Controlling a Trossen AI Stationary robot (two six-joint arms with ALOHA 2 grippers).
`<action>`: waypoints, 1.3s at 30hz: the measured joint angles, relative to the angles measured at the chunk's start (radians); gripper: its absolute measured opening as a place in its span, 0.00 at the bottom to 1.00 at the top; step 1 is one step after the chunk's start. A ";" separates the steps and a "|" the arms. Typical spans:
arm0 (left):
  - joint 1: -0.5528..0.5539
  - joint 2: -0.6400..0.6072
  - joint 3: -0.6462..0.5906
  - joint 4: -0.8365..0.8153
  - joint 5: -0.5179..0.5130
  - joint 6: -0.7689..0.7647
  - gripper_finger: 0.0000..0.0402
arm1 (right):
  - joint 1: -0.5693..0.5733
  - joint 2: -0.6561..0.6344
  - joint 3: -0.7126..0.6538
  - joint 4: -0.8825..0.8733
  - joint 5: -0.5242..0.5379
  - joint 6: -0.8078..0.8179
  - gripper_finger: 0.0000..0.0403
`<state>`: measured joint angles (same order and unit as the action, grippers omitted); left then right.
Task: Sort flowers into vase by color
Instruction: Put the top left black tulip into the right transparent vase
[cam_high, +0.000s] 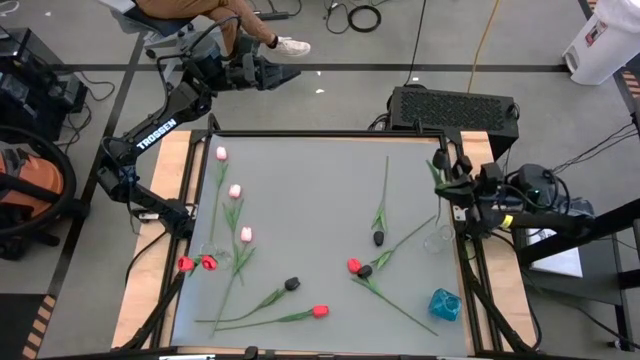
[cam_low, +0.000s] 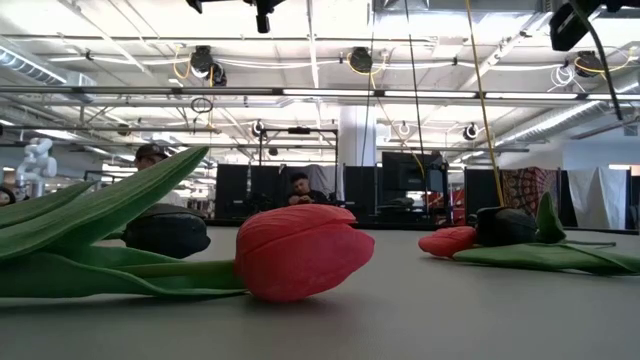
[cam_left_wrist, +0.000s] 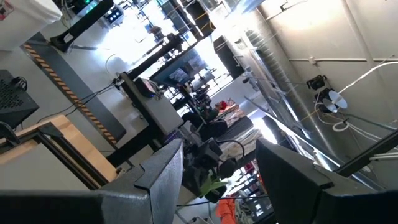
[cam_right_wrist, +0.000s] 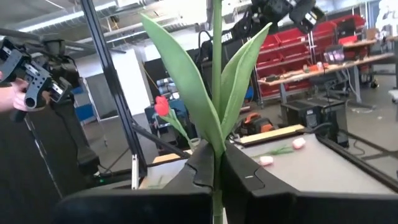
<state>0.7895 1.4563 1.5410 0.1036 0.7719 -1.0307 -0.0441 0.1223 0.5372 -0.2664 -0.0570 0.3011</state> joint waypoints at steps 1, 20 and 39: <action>0.000 0.000 0.000 0.000 0.000 0.000 0.52 | 0.000 0.000 -0.001 0.000 0.000 0.008 0.00; 0.000 0.000 0.000 -0.016 0.000 0.025 0.52 | 0.000 0.000 0.008 0.012 0.008 0.137 0.00; 0.000 0.000 0.000 -0.015 0.000 0.026 0.52 | 0.000 -0.001 0.087 -0.081 0.013 0.152 0.00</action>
<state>0.7895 1.4563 1.5410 0.0883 0.7723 -1.0042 -0.0441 0.1215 0.6243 -0.3477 -0.0441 0.4526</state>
